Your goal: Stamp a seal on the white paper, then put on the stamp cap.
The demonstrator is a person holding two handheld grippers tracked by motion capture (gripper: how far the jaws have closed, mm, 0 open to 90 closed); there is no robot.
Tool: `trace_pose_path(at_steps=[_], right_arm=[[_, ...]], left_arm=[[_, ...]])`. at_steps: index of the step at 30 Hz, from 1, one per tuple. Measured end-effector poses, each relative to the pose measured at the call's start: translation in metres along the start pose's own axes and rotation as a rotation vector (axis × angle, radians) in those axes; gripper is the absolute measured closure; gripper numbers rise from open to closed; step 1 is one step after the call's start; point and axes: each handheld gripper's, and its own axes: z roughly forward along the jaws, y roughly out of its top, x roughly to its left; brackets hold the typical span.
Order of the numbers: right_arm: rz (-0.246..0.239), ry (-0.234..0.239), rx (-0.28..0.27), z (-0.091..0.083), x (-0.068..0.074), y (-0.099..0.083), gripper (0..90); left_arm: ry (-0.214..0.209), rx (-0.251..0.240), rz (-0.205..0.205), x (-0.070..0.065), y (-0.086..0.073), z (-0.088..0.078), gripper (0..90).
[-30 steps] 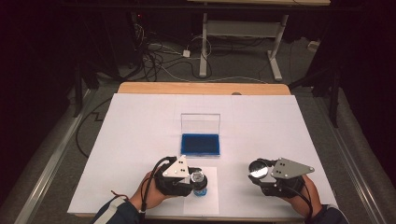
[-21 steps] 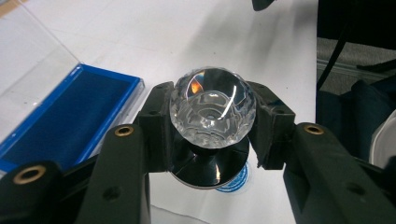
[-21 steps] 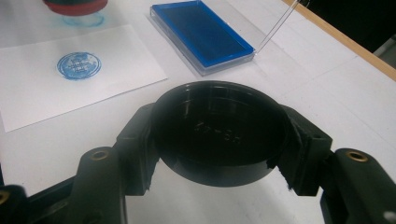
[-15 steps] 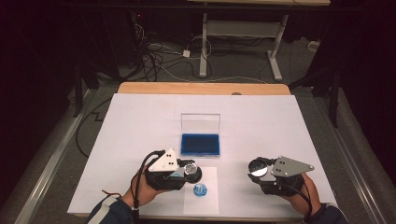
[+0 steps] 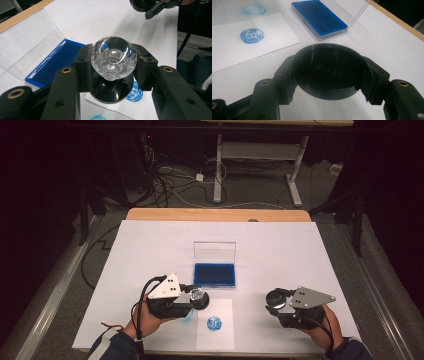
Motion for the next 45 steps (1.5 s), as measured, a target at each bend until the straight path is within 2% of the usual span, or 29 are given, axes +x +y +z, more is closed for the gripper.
trace_pose_path(at_steps=[17, 23, 28, 38, 45], right_arm=[[0.005, 0.008, 0.001, 0.001, -0.001, -0.001, 39.0], [0.001, 0.010, 0.002, 0.003, -0.001, 0.000, 39.0], [-0.004, 0.019, 0.009, 0.006, 0.000, 0.001, 39.0], [-0.017, 0.029, 0.003, 0.012, 0.005, 0.006, 39.0], [-0.032, 0.046, 0.000, 0.023, 0.008, 0.016, 39.0]], left_arm=[[0.042, -0.017, -0.016, 0.010, -0.003, -0.010, 54.1], [0.050, -0.040, -0.025, 0.013, -0.002, -0.015, 54.1], [0.060, -0.051, -0.017, 0.013, 0.000, -0.018, 54.1], [0.050, -0.077, 0.009, 0.009, 0.011, -0.019, 54.1], [0.039, -0.097, 0.008, 0.009, 0.016, -0.019, 54.1]])
